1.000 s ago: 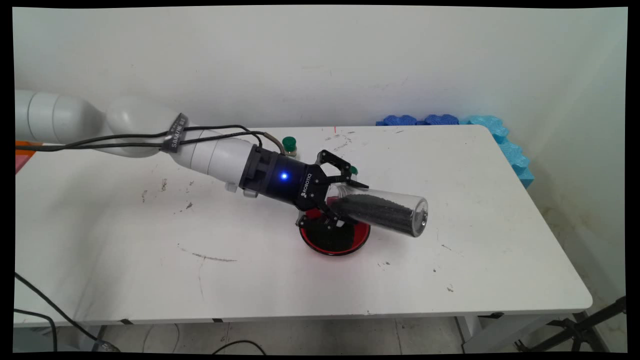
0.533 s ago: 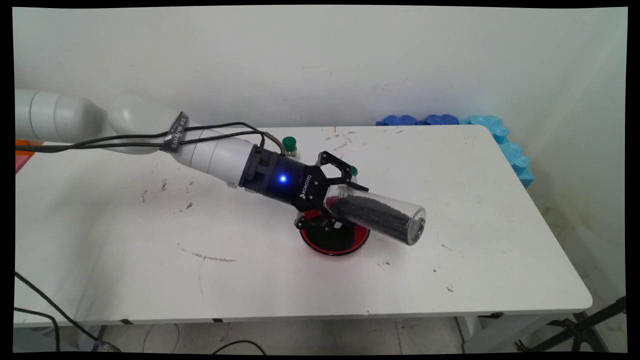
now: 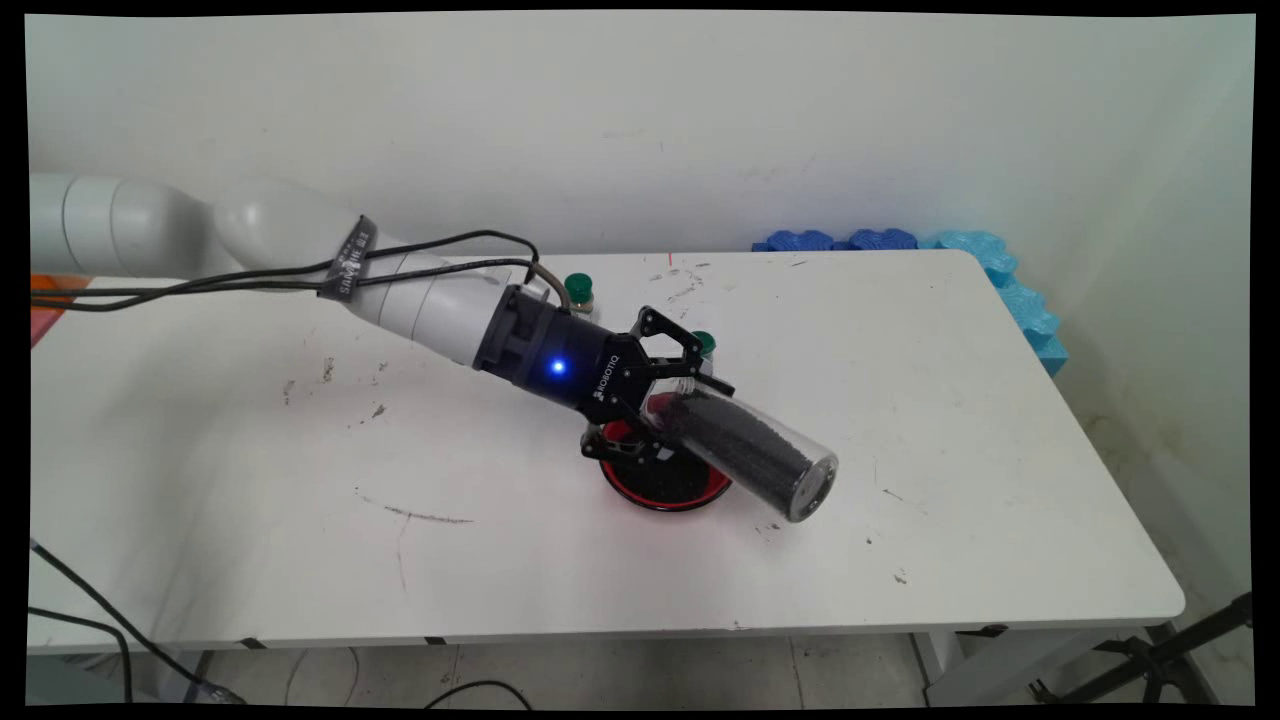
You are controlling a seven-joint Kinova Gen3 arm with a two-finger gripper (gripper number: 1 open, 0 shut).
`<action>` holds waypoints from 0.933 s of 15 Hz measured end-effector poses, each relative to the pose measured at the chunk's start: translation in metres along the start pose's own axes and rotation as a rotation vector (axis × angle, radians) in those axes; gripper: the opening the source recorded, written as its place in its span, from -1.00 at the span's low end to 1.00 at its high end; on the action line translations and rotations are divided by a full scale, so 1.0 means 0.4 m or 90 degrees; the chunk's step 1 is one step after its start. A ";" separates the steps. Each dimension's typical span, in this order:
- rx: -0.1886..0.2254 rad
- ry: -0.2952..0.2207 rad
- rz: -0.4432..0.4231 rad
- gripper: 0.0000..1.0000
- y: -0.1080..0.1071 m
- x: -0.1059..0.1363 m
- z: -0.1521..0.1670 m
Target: Pour the black seasoning powder in the red bowl
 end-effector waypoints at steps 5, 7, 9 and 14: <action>0.017 -0.001 0.072 -1.00 0.014 -0.002 -0.007; 0.024 -0.002 0.101 -1.00 0.020 -0.004 -0.010; 0.031 -0.004 0.131 -1.00 0.027 -0.006 -0.013; 0.051 -0.009 0.205 -1.00 0.045 -0.015 -0.024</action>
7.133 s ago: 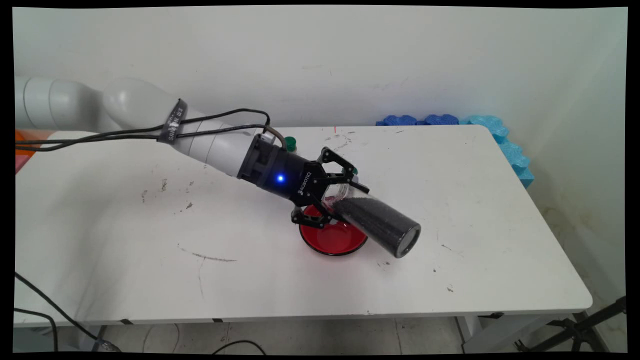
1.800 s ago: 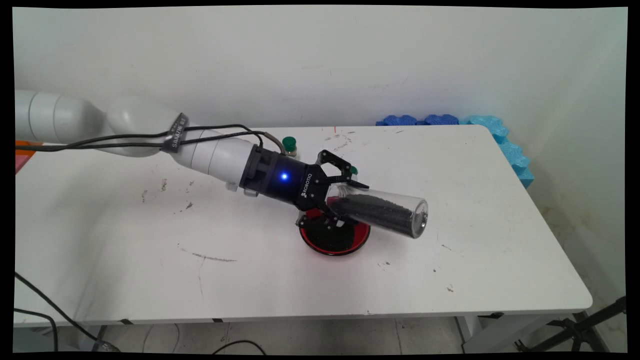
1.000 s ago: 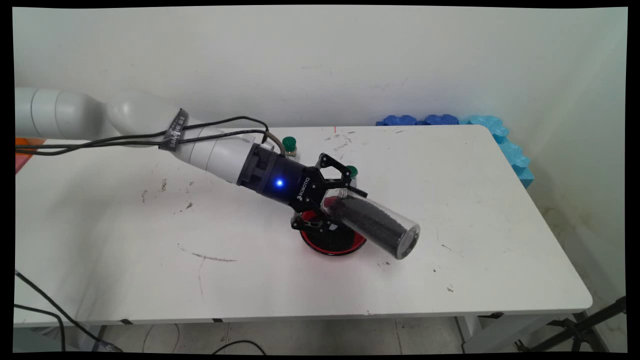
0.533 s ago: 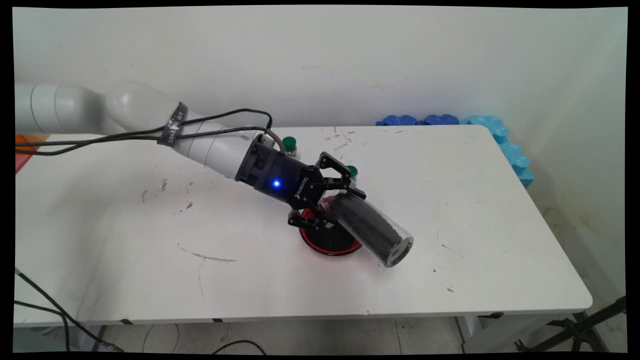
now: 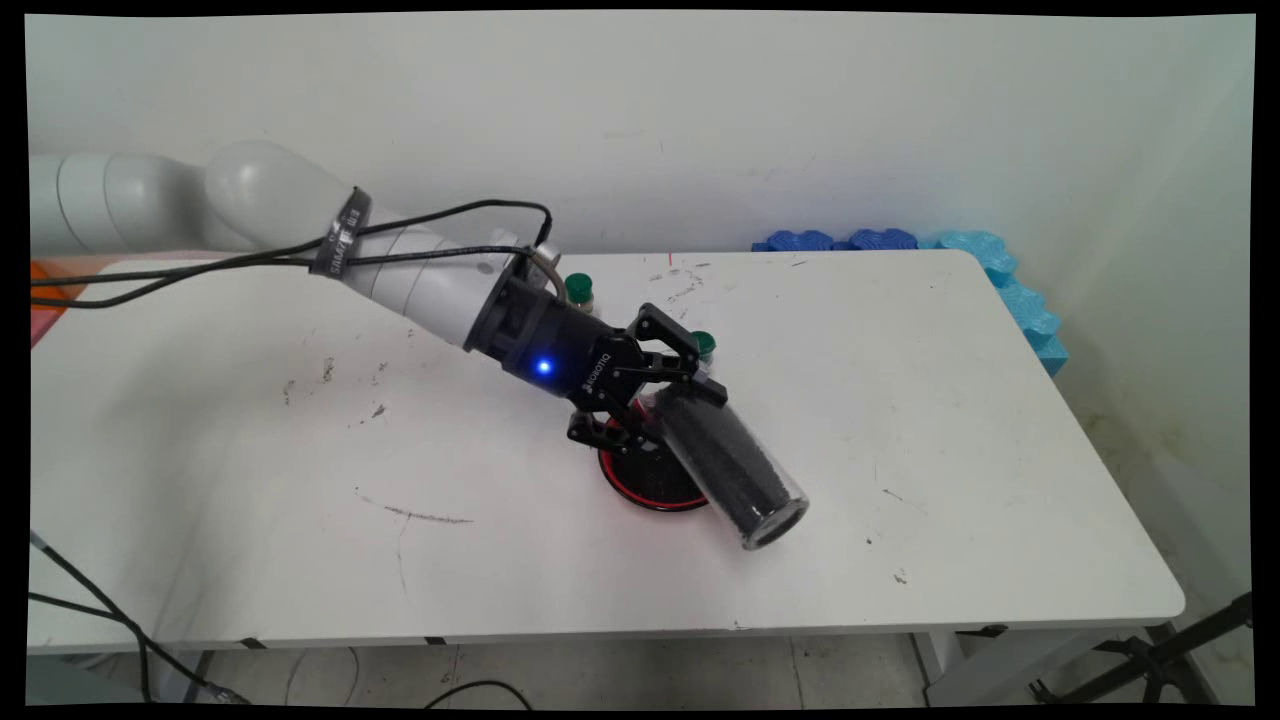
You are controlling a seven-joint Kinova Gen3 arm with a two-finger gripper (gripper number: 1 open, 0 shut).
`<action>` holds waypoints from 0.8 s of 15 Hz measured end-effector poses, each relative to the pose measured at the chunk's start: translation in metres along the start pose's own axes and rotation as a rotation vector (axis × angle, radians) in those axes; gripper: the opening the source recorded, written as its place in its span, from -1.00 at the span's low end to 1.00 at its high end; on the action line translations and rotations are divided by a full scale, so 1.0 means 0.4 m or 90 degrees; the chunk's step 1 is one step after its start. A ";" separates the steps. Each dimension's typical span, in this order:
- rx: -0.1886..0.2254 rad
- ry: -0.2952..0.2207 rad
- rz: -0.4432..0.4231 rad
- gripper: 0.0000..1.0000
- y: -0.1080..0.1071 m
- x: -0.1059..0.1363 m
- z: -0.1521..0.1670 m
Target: Pour the black seasoning powder in the red bowl
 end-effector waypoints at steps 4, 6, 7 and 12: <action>0.016 -0.004 0.072 -1.00 0.023 -0.003 -0.016; 0.022 -0.004 0.102 -1.00 0.034 -0.004 -0.023; 0.025 -0.004 0.123 -1.00 0.040 -0.004 -0.028; 0.039 0.000 0.243 -1.00 0.080 -0.008 -0.056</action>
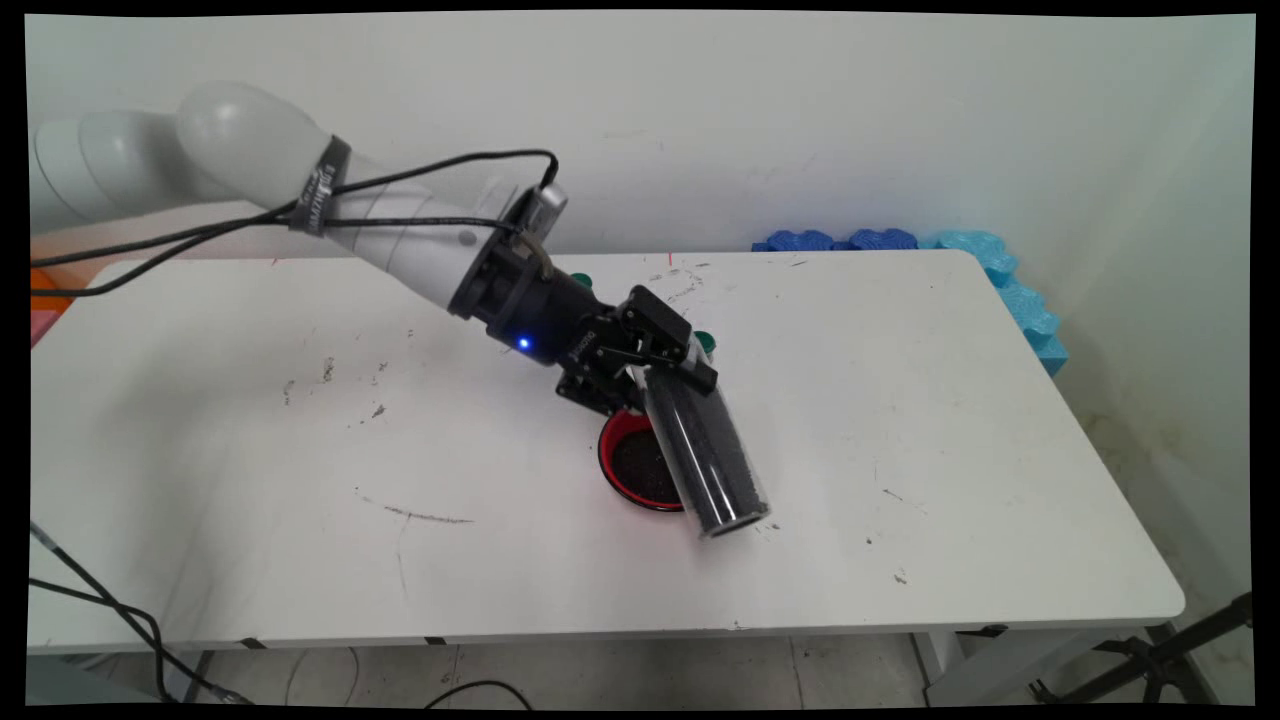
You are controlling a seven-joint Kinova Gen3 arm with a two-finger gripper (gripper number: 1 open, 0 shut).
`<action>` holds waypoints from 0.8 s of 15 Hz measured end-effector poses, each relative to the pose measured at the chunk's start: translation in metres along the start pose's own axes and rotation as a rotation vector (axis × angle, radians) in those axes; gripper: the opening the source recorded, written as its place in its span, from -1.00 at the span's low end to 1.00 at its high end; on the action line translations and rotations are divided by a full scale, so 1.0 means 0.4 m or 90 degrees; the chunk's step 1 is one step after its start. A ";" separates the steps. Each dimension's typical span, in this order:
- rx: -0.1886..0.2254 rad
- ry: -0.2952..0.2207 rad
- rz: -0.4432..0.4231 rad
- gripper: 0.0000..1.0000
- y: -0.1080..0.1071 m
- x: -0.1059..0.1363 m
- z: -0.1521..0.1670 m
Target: Pour the black seasoning powder in the red bowl
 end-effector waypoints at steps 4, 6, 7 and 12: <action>0.025 0.013 0.102 -1.00 0.032 0.019 -0.034; 0.035 0.020 0.142 -1.00 0.047 0.029 -0.051; 0.042 0.023 0.166 -1.00 0.055 0.036 -0.061; 0.075 0.032 0.290 -1.00 0.097 0.063 -0.109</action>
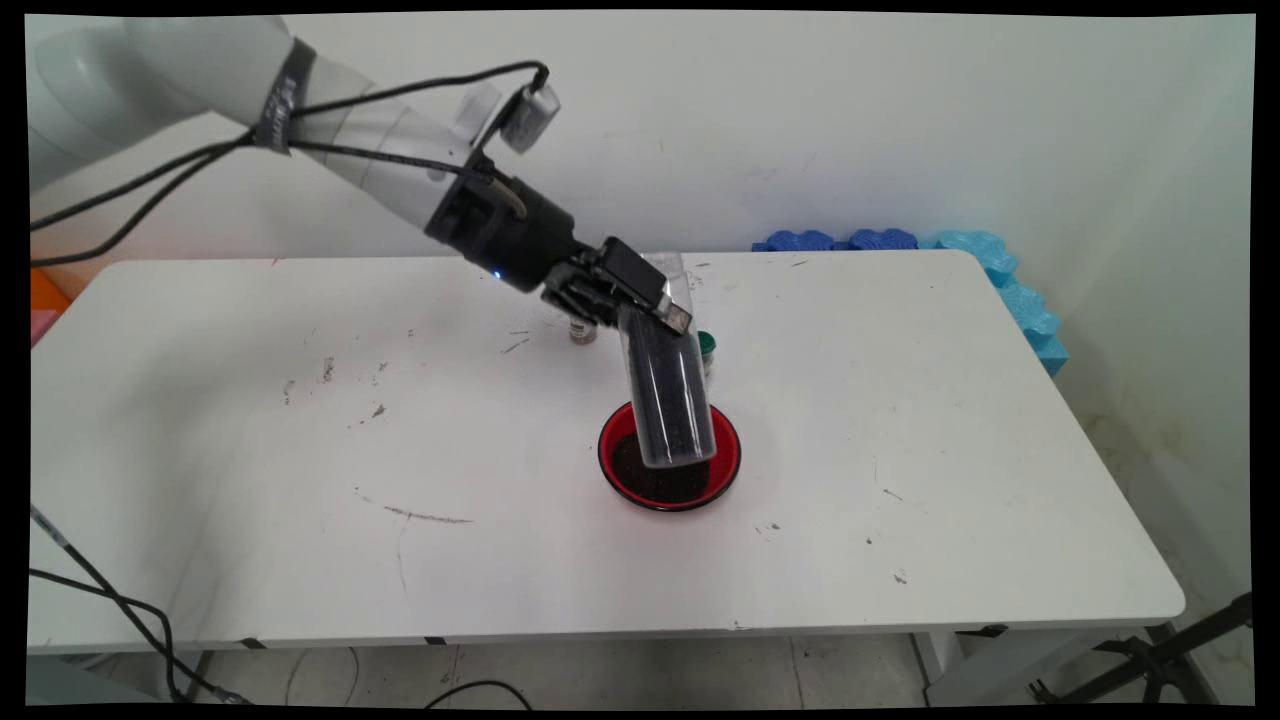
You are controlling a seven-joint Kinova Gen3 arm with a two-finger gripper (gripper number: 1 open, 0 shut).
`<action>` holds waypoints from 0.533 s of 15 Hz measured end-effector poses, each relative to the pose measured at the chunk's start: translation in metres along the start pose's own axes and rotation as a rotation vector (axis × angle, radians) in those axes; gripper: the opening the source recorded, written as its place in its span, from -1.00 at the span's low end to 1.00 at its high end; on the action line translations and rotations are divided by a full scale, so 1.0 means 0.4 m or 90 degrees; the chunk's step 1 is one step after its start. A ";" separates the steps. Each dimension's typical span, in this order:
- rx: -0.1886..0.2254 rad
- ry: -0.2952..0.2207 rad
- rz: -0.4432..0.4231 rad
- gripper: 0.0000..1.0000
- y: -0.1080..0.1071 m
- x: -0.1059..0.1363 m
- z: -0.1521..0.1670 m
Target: Pour the black seasoning powder in the red bowl
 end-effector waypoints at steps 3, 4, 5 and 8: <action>0.015 0.004 0.068 -1.00 0.011 0.021 -0.024; 0.023 0.009 0.097 -1.00 0.015 0.030 -0.035; 0.033 0.016 0.129 -1.00 0.020 0.041 -0.049; 0.064 0.023 0.226 -1.00 0.035 0.068 -0.086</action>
